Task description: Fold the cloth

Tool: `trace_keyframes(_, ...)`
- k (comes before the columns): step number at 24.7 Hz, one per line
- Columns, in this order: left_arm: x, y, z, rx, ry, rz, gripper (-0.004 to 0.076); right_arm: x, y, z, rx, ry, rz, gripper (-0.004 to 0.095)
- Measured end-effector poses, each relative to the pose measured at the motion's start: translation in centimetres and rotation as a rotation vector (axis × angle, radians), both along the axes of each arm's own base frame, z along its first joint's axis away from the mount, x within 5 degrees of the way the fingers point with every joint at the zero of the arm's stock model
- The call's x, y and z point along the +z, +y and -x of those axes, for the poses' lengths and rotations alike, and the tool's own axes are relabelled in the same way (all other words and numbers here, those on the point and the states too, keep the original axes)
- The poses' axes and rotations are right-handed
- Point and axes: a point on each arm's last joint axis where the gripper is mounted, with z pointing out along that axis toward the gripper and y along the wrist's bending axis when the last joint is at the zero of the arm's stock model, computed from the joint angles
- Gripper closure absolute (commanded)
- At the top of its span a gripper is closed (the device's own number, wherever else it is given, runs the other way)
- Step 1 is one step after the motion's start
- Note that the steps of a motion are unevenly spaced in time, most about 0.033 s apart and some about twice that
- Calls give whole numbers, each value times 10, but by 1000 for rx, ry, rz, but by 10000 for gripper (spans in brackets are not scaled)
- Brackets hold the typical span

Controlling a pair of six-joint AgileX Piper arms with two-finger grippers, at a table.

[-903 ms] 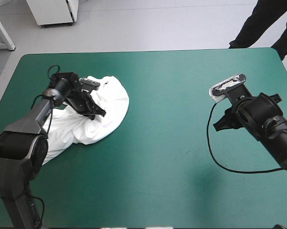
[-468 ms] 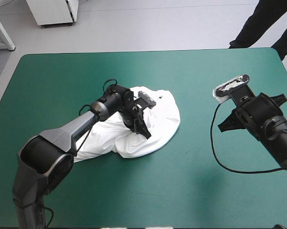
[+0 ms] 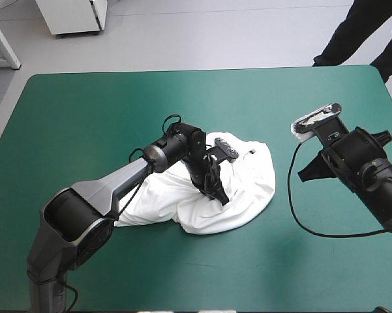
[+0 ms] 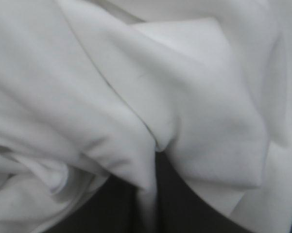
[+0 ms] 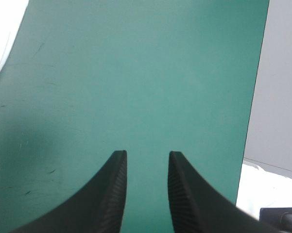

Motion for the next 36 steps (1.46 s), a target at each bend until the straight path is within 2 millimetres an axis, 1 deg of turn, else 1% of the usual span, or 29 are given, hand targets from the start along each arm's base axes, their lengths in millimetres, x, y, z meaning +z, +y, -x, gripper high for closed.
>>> trace_keyframes(1, 3, -1, 0, -4, 5, 2, 485, -1, 1, 0, 4, 7, -5, 611)
trace_keyframes(2, 7, -1, 0, -9, 7, 4, 425, -1, 1, 1, 11, 16, -12, 596)
trace_keyframes(3, 11, -2, 0, -12, 9, 6, 284, -2, 3, 1, 19, 26, -22, 542)
trace_keyframes(4, 19, -3, -1, -19, 6, 12, 235, -3, 5, 2, 36, 44, -41, 517)
trace_keyframes(5, 22, -3, 0, -20, 0, 15, 211, -4, 6, 3, 42, 51, -48, 481)
trace_keyframes(6, 26, -1, 0, -17, -9, 13, 199, -4, 7, 3, 49, 58, -57, 447)
trace_keyframes(8, 38, 4, 1, -1, -49, -6, 202, -5, 8, 4, 55, 67, -65, 387)
trace_keyframes(9, 55, 13, 3, 31, -110, -30, 202, -4, 7, 5, 59, 66, -70, 382)
trace_keyframes(10, 62, 17, 4, 49, -132, -37, 202, -3, 7, 6, 60, 61, -71, 381)
trace_keyframes(11, 83, 31, 12, 85, -182, -34, 202, 2, 4, 11, 61, 42, -76, 381)
trace_keyframes(13, 115, 58, 29, 144, -244, -8, 202, 11, -2, 21, 61, 4, -93, 381)
trace_keyframes(15, 134, 92, 44, 224, -270, -2, 209, 21, -9, 34, 61, -38, -114, 381)
trace_keyframes(16, 137, 111, 53, 269, -269, -7, 216, 24, -11, 39, 62, -50, -127, 381)
trace_keyframes(18, 128, 145, 67, 339, -250, -59, 237, 26, -11, 44, 68, -53, -155, 381)
trace_keyframes(20, 121, 161, 76, 370, -240, -90, 244, 25, -10, 44, 72, -44, -171, 381)
trace_keyframes(21, 112, 171, 81, 388, -226, -125, 244, 25, -9, 44, 74, -38, -177, 381)
trace_keyframes(24, 93, 194, 95, 427, -194, -194, 244, 23, -7, 42, 75, -30, -178, 381)
trace_keyframes(28, 67, 212, 107, 464, -121, -257, 244, 24, -9, 42, 67, -39, -168, 381)
trace_keyframes(31, 55, 220, 112, 482, -83, -284, 244, 25, -11, 43, 62, -51, -157, 381)
trace_keyframes(35, 50, 224, 105, 513, -118, -258, 244, 27, -12, 45, 61, -62, -154, 381)
trace_keyframes(36, 47, 227, 99, 537, -129, -250, 244, 28, -13, 45, 60, -65, -151, 381)
